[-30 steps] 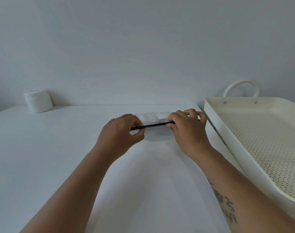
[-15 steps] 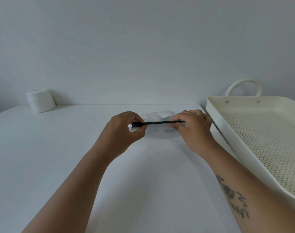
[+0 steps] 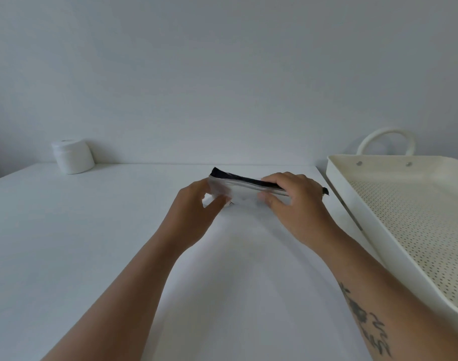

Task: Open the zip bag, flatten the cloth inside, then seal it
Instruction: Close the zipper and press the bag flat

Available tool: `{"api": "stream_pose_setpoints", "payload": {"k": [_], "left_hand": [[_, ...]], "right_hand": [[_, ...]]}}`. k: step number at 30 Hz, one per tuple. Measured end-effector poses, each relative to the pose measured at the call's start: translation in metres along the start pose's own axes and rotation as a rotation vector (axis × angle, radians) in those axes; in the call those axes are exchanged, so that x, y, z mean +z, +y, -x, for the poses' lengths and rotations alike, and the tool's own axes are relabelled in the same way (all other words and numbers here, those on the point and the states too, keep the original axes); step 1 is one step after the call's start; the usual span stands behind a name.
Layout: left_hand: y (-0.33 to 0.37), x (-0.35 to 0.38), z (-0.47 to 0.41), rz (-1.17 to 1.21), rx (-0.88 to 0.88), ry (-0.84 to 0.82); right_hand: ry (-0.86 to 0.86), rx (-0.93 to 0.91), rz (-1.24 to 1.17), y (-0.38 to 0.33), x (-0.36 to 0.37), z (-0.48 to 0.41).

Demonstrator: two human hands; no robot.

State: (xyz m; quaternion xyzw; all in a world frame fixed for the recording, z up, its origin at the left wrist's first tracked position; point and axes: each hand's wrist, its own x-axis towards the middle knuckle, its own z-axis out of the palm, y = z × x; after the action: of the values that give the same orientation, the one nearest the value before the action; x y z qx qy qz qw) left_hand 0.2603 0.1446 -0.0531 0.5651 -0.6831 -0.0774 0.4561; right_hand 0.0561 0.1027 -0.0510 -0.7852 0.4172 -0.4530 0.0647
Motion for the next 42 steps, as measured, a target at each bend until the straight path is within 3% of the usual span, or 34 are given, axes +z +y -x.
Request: {"api": "stream_pose_setpoints", "payload": {"k": [3,6,9,16,19,23,27,31,34,37,42], "left_hand": [[0.0,0.008,-0.001,-0.016,0.045,-0.003],[-0.008,0.011,-0.001,0.003,0.069,-0.039],[-0.019,0.012,0.0,-0.058,-0.059,-0.103],[-0.03,-0.002,-0.002,-0.283,-0.218,-0.044],[-0.019,-0.007,0.001,-0.198,-0.183,-0.086],[0.011,-0.007,0.0,0.178,-0.007,0.017],[0.021,-0.001,0.0,0.353,-0.038,-0.007],[0.016,0.001,-0.002,0.29,-0.092,0.039],[0.01,-0.002,-0.006,0.241,-0.14,0.096],[0.01,-0.003,-0.004,0.173,-0.101,0.049],[0.007,-0.008,-0.003,0.187,-0.088,0.019]], "right_hand": [[-0.003,-0.063,-0.091,-0.016,0.004,-0.003],[-0.017,-0.001,-0.31,-0.026,0.006,-0.003],[-0.04,0.018,-0.361,-0.025,0.005,-0.002],[-0.009,0.101,-0.409,-0.008,-0.005,0.0],[0.014,0.141,-0.398,-0.007,0.001,0.002],[-0.022,0.177,-0.456,-0.009,0.006,0.003],[-0.079,0.164,-0.432,-0.01,0.01,0.003],[-0.139,0.177,-0.395,-0.004,0.008,0.002],[-0.159,0.156,-0.218,0.006,0.004,0.001],[-0.138,0.09,-0.073,0.009,0.004,0.002],[-0.141,-0.024,-0.077,0.004,0.01,0.003]]}}
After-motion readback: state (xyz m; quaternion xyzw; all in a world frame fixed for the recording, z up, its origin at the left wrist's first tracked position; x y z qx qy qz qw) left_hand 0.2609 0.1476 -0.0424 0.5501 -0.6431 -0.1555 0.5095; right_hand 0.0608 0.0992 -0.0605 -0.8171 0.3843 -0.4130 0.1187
